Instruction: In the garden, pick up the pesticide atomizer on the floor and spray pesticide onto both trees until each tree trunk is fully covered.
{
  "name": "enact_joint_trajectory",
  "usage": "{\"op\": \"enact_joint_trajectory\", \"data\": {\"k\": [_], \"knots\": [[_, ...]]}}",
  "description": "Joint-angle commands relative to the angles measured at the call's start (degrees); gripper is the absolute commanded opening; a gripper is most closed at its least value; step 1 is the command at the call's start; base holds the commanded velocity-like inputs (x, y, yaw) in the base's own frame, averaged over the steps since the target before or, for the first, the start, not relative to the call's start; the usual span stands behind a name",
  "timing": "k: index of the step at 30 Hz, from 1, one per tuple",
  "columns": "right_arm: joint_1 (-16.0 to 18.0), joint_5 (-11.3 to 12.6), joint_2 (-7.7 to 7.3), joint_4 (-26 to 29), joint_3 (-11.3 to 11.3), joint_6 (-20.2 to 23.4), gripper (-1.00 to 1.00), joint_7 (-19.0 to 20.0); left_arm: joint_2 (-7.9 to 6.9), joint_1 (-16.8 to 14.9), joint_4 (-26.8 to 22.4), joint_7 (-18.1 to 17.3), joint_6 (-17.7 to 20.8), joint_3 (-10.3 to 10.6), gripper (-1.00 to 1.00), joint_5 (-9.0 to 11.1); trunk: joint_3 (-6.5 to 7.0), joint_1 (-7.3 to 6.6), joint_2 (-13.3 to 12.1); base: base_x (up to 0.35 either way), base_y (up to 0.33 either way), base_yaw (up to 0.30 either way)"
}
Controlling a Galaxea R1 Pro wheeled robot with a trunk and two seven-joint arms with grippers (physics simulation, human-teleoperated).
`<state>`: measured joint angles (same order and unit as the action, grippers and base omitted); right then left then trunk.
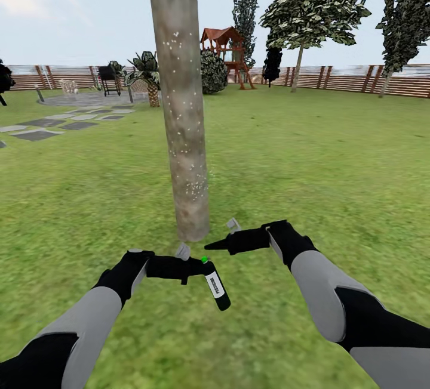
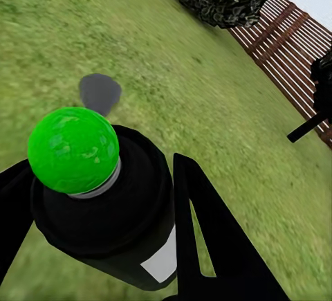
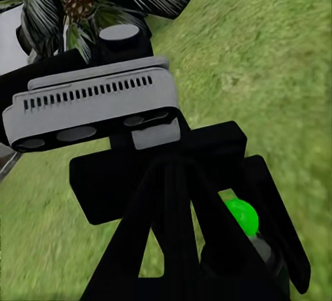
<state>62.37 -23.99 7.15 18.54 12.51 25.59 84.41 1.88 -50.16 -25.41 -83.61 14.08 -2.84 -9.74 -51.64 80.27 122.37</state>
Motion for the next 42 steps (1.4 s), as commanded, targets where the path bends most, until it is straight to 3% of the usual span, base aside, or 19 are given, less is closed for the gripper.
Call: {"op": "enact_joint_trajectory", "data": {"k": [1,8,42], "knots": [[0.0,-0.6,0.06,0.0,0.5,0.6,-1.0,0.3,0.05,0.0,-0.1,-0.3,0.6,-0.3,-1.0,-0.5,-0.05,-0.01,0.0,0.0,0.0,0.0],[-0.1,-0.8,0.05,-3.7,0.4,0.4,-1.0,0.2,0.05,0.0,-0.1,-0.3,0.7,-0.3,-1.0,-0.4,-0.05,-0.01,0.0,0.0,0.0,0.0],[-0.1,-0.8,-0.03,-3.8,0.4,0.6,-1.0,-0.1,0.14,0.0,-0.1,-0.3,0.7,-0.3,-1.0,-0.4,-0.05,-0.01,0.0,0.0,0.0,0.0]]}}
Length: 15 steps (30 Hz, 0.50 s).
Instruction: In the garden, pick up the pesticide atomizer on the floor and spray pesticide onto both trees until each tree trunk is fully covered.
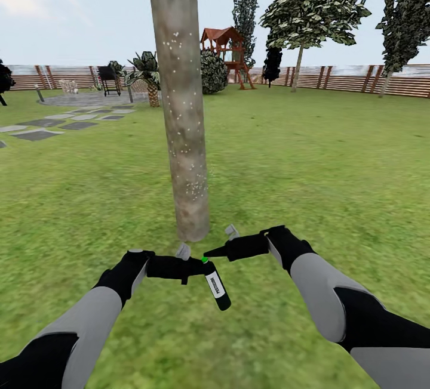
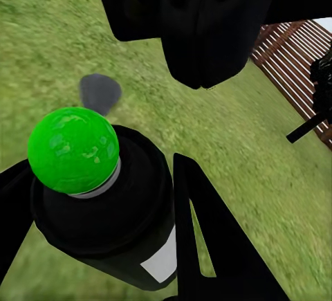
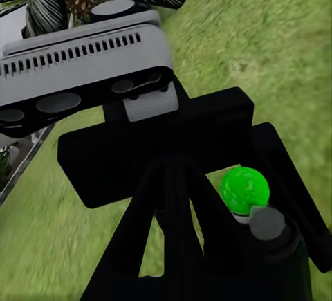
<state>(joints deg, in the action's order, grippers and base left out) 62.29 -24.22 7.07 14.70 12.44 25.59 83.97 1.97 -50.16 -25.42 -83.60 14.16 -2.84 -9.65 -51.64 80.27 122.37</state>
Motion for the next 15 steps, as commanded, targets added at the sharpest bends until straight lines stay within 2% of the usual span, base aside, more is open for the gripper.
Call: {"op": "enact_joint_trajectory", "data": {"k": [1,6,11,15], "knots": [[0.0,-0.6,0.0,0.2,0.5,0.6,-1.0,0.2,0.05,0.0,-0.1,-0.3,0.6,-0.3,-1.0,-0.5,-0.05,-0.01,0.0,0.0,0.0,0.0],[0.0,-0.6,-0.12,0.5,0.6,0.6,-1.0,0.1,0.05,0.0,0.0,-0.3,0.6,-0.3,-1.0,-0.5,-0.05,-0.01,0.0,0.0,0.0,0.0],[0.1,-0.4,-0.16,0.5,0.6,0.6,-1.0,-2.1,0.05,0.0,0.0,-0.3,0.6,-0.4,-1.0,-0.5,-0.05,-0.01,0.0,0.0,0.0,0.0],[0.1,-0.4,-0.1,0.5,0.6,0.7,-1.0,-2.4,0.05,0.0,0.0,-0.3,0.6,-0.4,-1.0,-0.5,-0.05,-0.01,0.0,0.0,0.0,0.0]]}}
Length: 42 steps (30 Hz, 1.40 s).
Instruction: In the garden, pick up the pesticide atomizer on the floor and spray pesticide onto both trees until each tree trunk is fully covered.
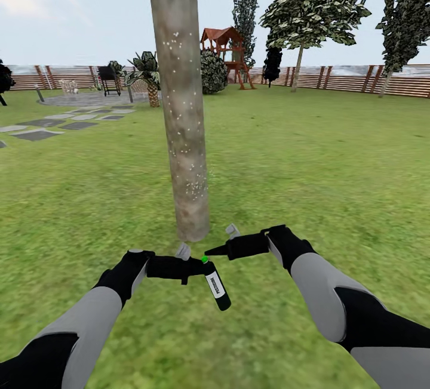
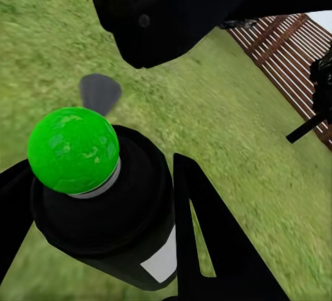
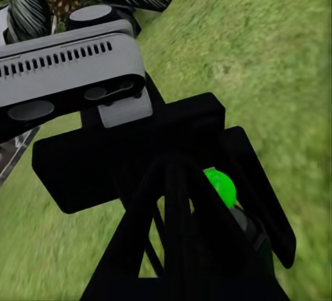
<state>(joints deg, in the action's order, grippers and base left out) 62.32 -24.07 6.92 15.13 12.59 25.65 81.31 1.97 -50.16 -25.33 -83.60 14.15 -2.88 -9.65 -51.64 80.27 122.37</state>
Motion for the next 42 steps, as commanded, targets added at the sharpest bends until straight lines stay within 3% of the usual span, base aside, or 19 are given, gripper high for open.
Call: {"op": "enact_joint_trajectory", "data": {"k": [1,13,19,31,33,38,42], "knots": [[0.0,-0.5,0.08,0.0,0.5,0.6,-1.0,0.3,0.05,0.0,-0.1,-0.3,0.6,-0.3,-1.0,-0.5,-0.05,-0.01,0.0,0.0,0.0,0.0],[0.0,-0.5,0.2,0.0,0.4,0.5,-1.0,-0.2,0.05,0.0,-0.1,-0.3,0.6,-0.3,-1.0,-0.5,-0.05,-0.01,0.0,0.0,0.0,0.0],[0.1,-0.5,0.3,0.0,0.4,0.7,-1.0,-3.1,0.05,0.0,-0.1,-0.3,0.6,-0.3,-1.0,-0.5,-0.05,-0.01,0.0,0.0,0.0,0.0],[0.1,-0.5,0.51,0.1,0.4,0.8,-1.0,-3.3,-0.03,0.0,-0.1,-0.3,0.6,-0.4,-1.0,-0.5,-0.05,-0.01,0.0,0.0,0.0,0.0],[0.2,-0.5,0.24,2.6,0.5,1.2,-1.0,-4.1,-0.03,0.0,-0.1,-0.3,0.5,-0.4,-1.0,-0.5,-0.05,-0.01,0.0,0.0,0.0,0.0],[0.3,-0.7,-0.32,14.6,0.8,7.8,-1.0,-7.2,-0.04,0.0,-0.1,-0.3,0.5,-0.4,-1.0,-0.5,-0.05,-0.01,0.0,0.0,0.0,0.0],[0.4,-0.6,-2.31,17.8,0.8,8.6,-1.0,-12.0,-0.04,0.0,-0.1,-0.3,0.5,-0.4,-1.0,-0.5,-0.05,-0.01,0.0,0.0,0.0,0.0]]}}
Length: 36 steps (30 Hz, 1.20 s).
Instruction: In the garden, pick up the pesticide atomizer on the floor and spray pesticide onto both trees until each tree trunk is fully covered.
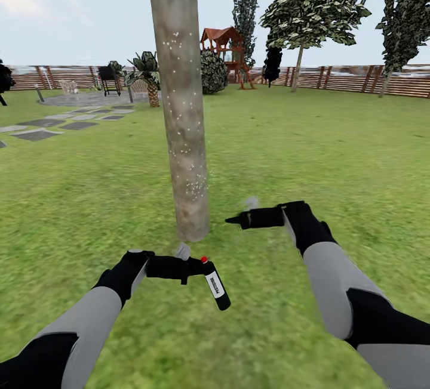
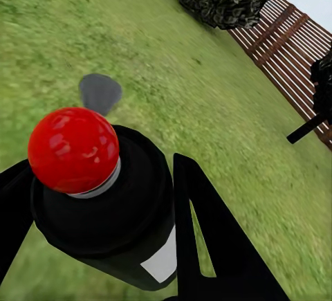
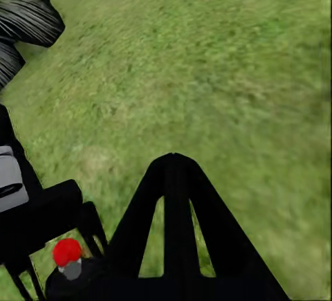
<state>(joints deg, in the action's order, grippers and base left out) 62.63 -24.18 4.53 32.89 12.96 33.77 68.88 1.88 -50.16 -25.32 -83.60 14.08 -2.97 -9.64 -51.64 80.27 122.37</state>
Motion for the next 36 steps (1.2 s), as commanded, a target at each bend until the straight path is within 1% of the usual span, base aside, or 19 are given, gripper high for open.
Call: {"op": "enact_joint_trajectory", "data": {"k": [1,2,3,5,7,8,9,10,11,12,14,15,16,17,18,21,24,29,36], "knots": [[0.0,-0.5,-0.56,0.3,0.5,0.5,-1.0,-0.7,0.04,0.0,0.0,-0.3,0.6,-0.4,-1.0,-0.5,-0.06,-0.01,0.0,0.0,0.0,0.0],[0.0,-0.5,-1.28,0.4,0.5,0.4,-1.0,-2.6,0.01,0.0,0.0,-0.3,0.6,-0.4,-1.0,-0.5,-0.06,-0.01,0.0,0.0,0.0,0.0],[0.0,-0.5,-2.06,0.5,0.5,0.3,1.0,-4.9,-0.01,0.0,0.0,-0.3,0.6,-0.4,-1.0,-0.5,-0.06,-0.01,0.0,0.0,0.0,0.0],[0.0,-0.5,-3.86,0.6,0.6,0.0,1.0,-10.0,-0.11,0.0,0.0,-0.2,0.6,-0.6,-1.0,-0.5,-0.06,-0.01,0.0,0.0,0.0,0.0],[0.0,-0.6,-5.98,0.6,0.8,-1.3,1.0,-16.8,-0.28,0.0,0.0,0.2,0.5,-0.9,-1.0,-0.5,-0.06,-0.01,0.0,0.0,0.0,0.0],[-0.4,-0.6,-8.02,0.6,2.4,-3.4,1.0,-27.5,-1.62,0.0,-0.1,2.2,0.4,-1.8,-1.0,-0.5,-0.06,-0.01,0.0,0.0,0.0,0.0],[-1.6,-0.6,-8.85,0.5,3.9,-5.3,1.0,-35.3,-2.59,0.0,0.0,5.9,0.3,-3.2,-1.0,-0.5,-0.06,-0.01,0.0,0.0,0.0,0.0],[-4.2,-0.7,-9.57,0.2,6.0,-8.8,1.0,-45.9,-3.44,0.0,0.2,13.1,0.0,-5.7,-1.0,-0.5,-0.06,-0.01,0.0,0.0,0.0,0.0],[-5.4,-0.7,-9.71,0.0,6.5,-10.2,1.0,-49.2,-3.62,0.0,0.4,16.1,-0.2,-6.4,-1.0,-0.5,-0.06,-0.01,0.0,0.0,0.0,0.0],[-8.1,-0.7,-9.86,-0.3,7.3,-13.4,1.0,-55.7,-3.86,0.0,1.0,23.1,-0.8,-7.4,-1.0,-0.5,-0.06,-0.01,0.0,0.0,0.0,0.0],[-13.6,-0.7,-10.02,-2.7,8.1,-19.7,1.0,-67.7,-4.0,0.0,4.5,39.3,-4.0,-8.4,-1.0,-0.4,-0.06,-0.01,0.0,0.0,0.0,0.0],[-15.7,-0.7,-10.1,-5.3,8.3,-22.2,1.0,-72.7,-3.95,0.0,7.0,47.0,-6.9,-8.6,-1.0,-0.3,-0.06,-0.01,0.0,0.0,0.0,0.0],[-18.5,-0.7,-10.2,-13.3,8.6,-26.5,1.0,-78.9,-3.67,0.0,13.4,58.3,-14.9,-8.9,-1.0,-0.3,-0.06,-0.01,0.0,0.0,0.0,0.0],[-19.4,-0.7,-10.28,-17.7,8.6,-28.9,1.0,-80.5,-3.53,0.0,16.9,61.3,-19.2,-9.0,-1.0,-0.2,-0.06,-0.01,0.0,0.0,0.0,0.0],[-20.5,-0.7,-10.49,-25.3,8.7,-34.4,1.0,-82.2,-3.34,0.1,20.9,64.5,-25.8,-9.1,-1.0,-0.3,-0.06,-0.01,0.0,0.0,0.0,0.0],[-21.2,-0.7,-10.58,-31.0,8.7,-38.5,1.0,-83.6,-2.82,0.9,23.4,66.3,-30.0,-9.2,-1.0,-0.3,-0.06,-0.01,0.0,0.0,0.0,0.0],[-21.3,-0.6,-10.47,-31.7,8.7,-39.1,1.0,-83.8,-0.98,1.2,23.6,66.5,-30.5,-9.2,-1.0,-0.4,-0.06,-0.01,0.0,0.002,-0.108,0.0],[-21.3,-0.5,-10.42,-31.7,8.7,-39.1,1.0,-83.7,-0.49,1.2,23.6,66.5,-30.4,-9.2,-1.0,-0.5,-0.2,-0.01,0.0,0.082,-0.28,-0.039],[-21.3,-0.4,-10.4,-31.8,8.7,-39.1,1.0,-83.6,0.3,1.2,23.6,66.5,-30.4,-9.2,-1.0,-0.5,-0.71,-0.01,0.0,0.135,-0.3,-0.171]]}}
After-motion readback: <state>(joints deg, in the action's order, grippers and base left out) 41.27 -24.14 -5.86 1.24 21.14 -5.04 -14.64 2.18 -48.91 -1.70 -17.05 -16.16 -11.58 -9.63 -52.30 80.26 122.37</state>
